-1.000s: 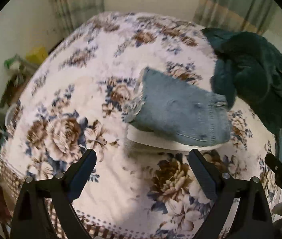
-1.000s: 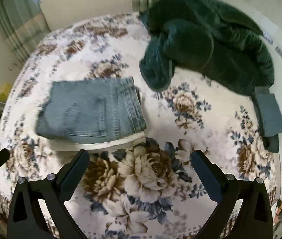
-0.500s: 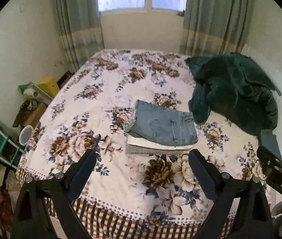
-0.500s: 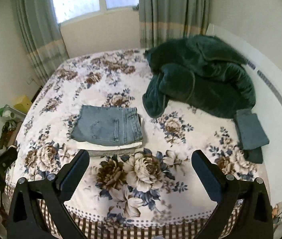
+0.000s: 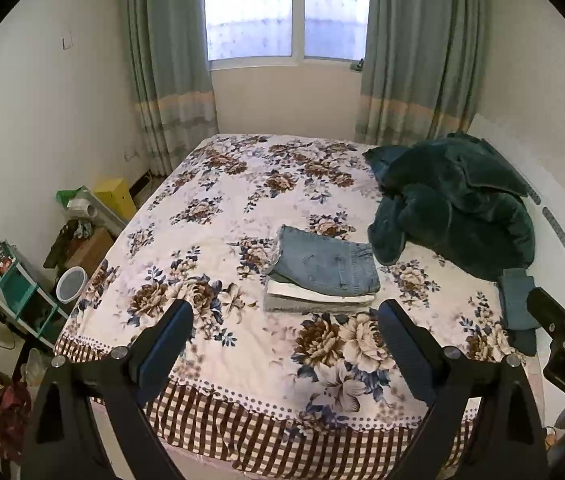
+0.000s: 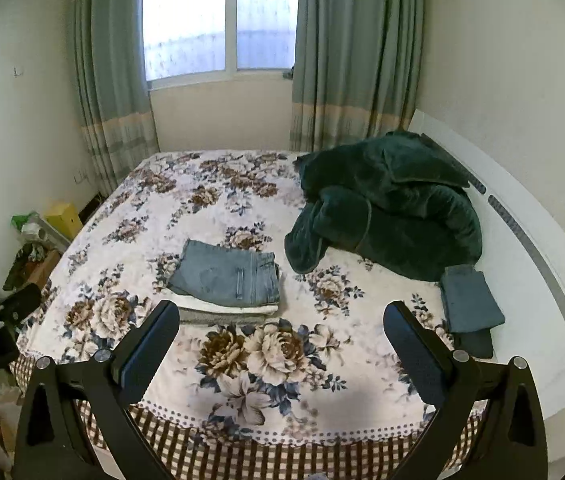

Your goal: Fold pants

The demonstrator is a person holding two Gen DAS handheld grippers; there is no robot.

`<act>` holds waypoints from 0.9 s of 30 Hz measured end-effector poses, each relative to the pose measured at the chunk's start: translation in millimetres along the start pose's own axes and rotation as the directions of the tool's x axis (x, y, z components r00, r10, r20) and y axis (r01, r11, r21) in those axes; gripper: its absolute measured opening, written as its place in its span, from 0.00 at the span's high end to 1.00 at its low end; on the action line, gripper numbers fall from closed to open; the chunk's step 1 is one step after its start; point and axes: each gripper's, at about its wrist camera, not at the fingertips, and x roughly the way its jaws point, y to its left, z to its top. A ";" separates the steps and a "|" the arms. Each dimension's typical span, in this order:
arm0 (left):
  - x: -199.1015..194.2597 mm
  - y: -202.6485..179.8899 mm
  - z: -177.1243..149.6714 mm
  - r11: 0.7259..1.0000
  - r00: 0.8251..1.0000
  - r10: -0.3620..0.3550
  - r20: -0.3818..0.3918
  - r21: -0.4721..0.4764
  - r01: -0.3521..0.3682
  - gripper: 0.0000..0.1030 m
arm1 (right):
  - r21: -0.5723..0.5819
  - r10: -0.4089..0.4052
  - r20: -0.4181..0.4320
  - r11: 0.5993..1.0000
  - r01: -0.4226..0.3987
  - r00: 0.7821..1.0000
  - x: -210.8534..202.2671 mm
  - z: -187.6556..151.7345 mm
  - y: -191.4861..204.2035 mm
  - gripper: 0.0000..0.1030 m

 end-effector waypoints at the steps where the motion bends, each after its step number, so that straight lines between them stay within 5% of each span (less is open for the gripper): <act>1: -4.4 0.0 -0.9 1.000 1.000 -0.002 0.006 0.002 0.002 0.09 | 0.000 0.001 0.005 1.000 -0.001 1.000 -6.3 0.4 0.2 0.00; 6: -11.3 1.7 -2.6 1.000 0.999 0.003 0.032 0.027 -0.003 0.00 | -0.003 -0.001 0.010 1.000 0.001 1.000 -31.1 -3.1 3.5 0.00; 27: -18.4 3.9 -14.5 0.999 1.000 -0.007 0.025 0.051 0.006 0.00 | 0.014 0.011 -0.006 1.000 -0.011 1.000 -16.1 -2.3 12.9 0.00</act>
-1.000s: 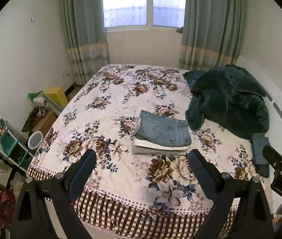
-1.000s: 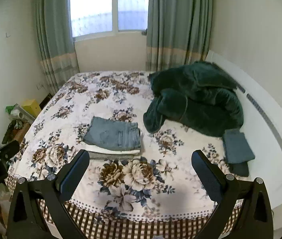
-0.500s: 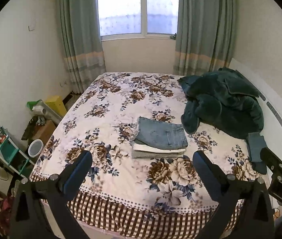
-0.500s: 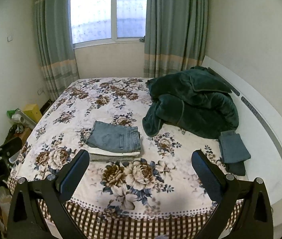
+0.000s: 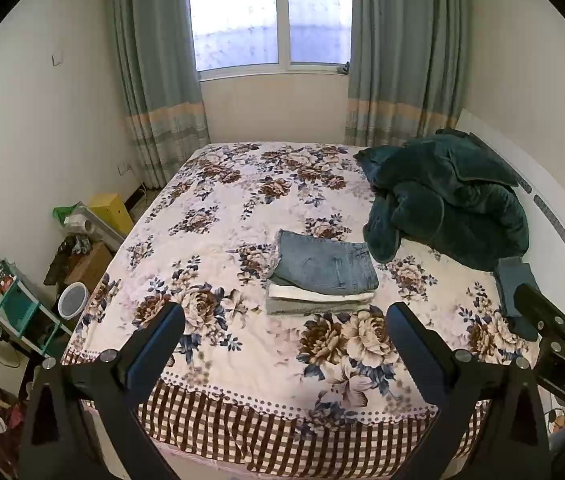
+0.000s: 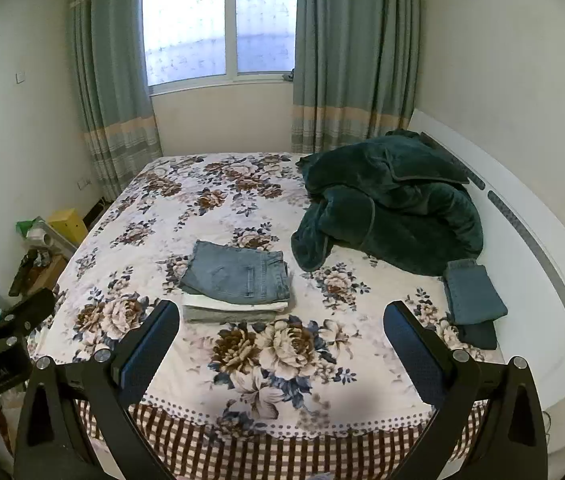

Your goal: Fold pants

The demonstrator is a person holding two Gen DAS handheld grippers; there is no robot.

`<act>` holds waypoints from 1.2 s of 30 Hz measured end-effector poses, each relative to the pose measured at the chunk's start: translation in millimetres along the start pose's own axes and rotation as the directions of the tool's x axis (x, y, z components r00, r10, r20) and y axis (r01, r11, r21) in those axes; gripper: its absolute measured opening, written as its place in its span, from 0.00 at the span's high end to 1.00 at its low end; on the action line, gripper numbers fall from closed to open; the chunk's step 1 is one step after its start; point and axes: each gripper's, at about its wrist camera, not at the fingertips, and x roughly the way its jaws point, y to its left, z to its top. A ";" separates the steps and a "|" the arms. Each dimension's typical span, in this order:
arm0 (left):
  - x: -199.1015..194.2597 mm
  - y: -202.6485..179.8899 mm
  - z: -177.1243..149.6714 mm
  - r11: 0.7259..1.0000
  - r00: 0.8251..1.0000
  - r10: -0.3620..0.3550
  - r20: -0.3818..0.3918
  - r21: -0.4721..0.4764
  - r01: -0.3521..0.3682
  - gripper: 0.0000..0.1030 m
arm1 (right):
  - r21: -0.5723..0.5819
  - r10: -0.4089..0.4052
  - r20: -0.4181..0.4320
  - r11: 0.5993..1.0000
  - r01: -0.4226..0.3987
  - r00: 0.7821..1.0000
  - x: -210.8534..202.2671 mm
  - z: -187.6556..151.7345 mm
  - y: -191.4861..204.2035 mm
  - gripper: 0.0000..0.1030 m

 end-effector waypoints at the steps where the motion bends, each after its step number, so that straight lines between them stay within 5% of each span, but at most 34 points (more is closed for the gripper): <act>1: 0.3 -0.9 0.0 1.000 1.000 0.000 0.000 -0.002 0.000 0.00 | -0.001 0.001 -0.001 1.000 -0.001 1.000 0.4 -0.1 0.4 0.00; 36: -4.1 6.7 1.4 1.000 1.000 0.003 0.008 -0.006 -0.003 0.00 | -0.008 0.027 0.003 1.000 -0.027 1.000 -2.9 -2.4 25.8 0.00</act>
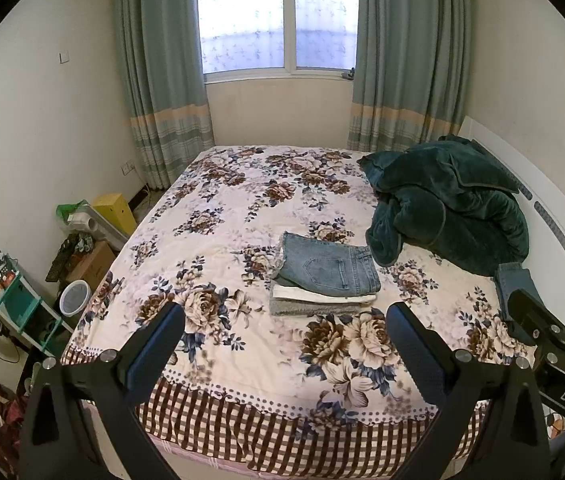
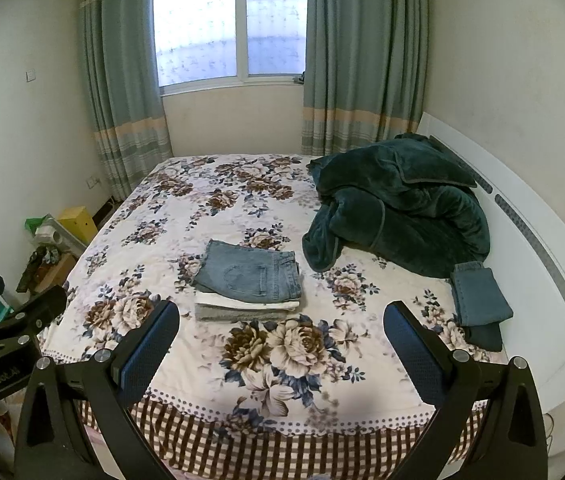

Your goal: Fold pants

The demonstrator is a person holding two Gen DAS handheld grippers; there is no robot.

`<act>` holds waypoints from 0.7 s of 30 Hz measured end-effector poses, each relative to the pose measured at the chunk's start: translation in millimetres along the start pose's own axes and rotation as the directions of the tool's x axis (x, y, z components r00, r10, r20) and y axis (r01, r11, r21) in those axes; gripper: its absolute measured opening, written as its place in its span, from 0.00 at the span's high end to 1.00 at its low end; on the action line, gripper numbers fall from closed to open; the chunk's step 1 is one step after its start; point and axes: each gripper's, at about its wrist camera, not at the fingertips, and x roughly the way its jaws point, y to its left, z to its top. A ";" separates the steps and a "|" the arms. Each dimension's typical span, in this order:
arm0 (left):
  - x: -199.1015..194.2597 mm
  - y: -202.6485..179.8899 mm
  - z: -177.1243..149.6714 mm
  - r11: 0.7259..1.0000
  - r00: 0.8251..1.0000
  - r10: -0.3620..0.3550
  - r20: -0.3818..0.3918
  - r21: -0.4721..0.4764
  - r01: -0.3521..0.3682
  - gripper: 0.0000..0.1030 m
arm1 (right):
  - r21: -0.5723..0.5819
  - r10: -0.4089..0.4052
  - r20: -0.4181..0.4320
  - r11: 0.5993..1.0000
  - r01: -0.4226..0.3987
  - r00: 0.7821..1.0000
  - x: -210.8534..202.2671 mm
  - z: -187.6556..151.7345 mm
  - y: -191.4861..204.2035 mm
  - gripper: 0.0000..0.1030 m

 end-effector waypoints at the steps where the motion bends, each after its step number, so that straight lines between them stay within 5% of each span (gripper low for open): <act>1: -1.2 0.2 0.0 1.000 1.000 -0.002 0.000 -0.002 0.002 0.00 | -0.002 0.001 0.002 1.000 -0.001 1.000 -0.5 0.1 2.2 0.00; 21: -8.8 -1.4 8.7 1.000 1.000 -0.001 0.011 -0.007 0.001 0.00 | -0.004 0.001 0.007 1.000 -0.001 1.000 -1.7 -0.4 7.6 0.00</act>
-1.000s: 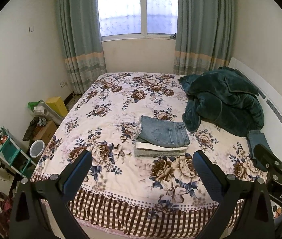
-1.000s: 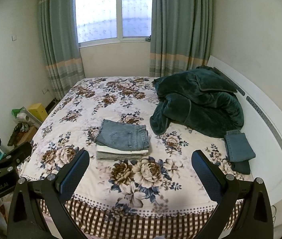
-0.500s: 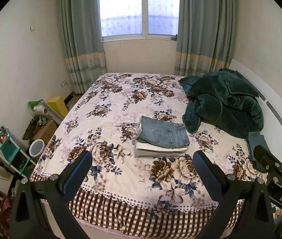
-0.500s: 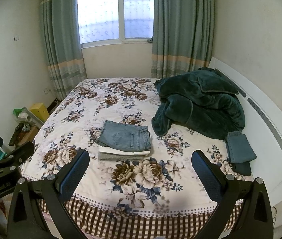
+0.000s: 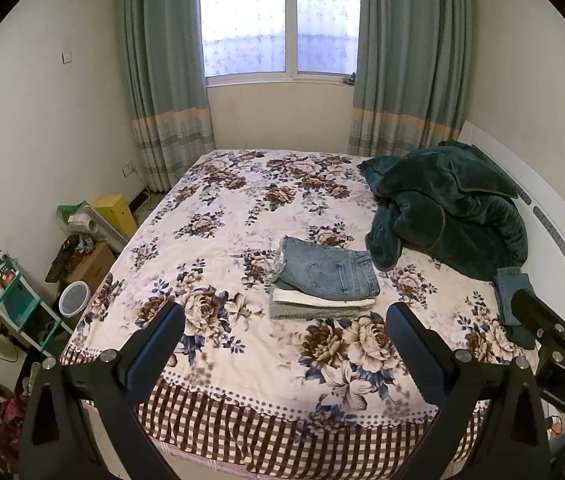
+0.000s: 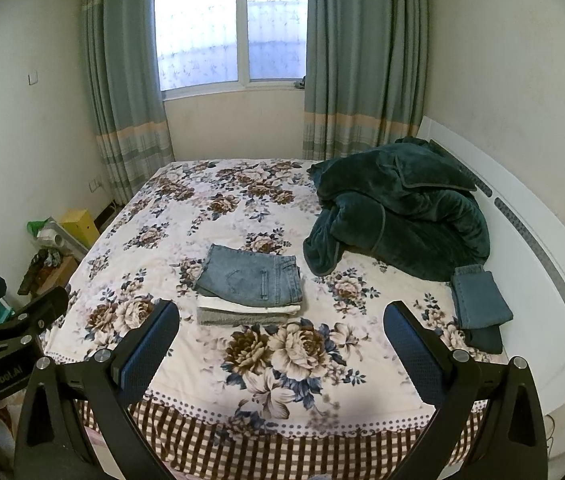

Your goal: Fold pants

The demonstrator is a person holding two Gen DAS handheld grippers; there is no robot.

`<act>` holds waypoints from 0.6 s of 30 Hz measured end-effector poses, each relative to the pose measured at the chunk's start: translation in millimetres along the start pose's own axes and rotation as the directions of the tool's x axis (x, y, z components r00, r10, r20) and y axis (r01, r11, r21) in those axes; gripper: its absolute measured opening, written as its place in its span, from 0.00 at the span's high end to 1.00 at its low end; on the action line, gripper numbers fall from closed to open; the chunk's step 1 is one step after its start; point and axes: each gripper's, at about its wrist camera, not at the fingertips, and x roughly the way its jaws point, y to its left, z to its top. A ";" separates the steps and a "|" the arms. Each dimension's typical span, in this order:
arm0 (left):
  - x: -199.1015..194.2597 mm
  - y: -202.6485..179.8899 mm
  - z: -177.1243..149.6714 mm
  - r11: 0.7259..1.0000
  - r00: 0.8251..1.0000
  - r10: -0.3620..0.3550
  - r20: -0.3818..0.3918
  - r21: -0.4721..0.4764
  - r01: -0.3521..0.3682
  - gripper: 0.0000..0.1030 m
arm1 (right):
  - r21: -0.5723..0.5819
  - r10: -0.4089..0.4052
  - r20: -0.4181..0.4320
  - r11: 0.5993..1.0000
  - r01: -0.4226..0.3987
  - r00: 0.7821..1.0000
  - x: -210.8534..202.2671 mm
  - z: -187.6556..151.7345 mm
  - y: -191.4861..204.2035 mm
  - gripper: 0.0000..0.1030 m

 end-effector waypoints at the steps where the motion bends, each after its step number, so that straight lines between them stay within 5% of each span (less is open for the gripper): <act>1: -0.4 -1.5 1.2 1.000 1.000 0.000 0.000 0.000 0.000 0.00 | 0.000 0.001 -0.001 1.000 -0.001 1.000 -0.1 0.7 -0.2 0.00; 18: -2.4 -0.1 -2.8 1.000 1.000 0.006 0.012 0.000 -0.006 0.00 | 0.003 0.002 -0.002 1.000 -0.002 1.000 -1.5 -1.3 2.7 0.00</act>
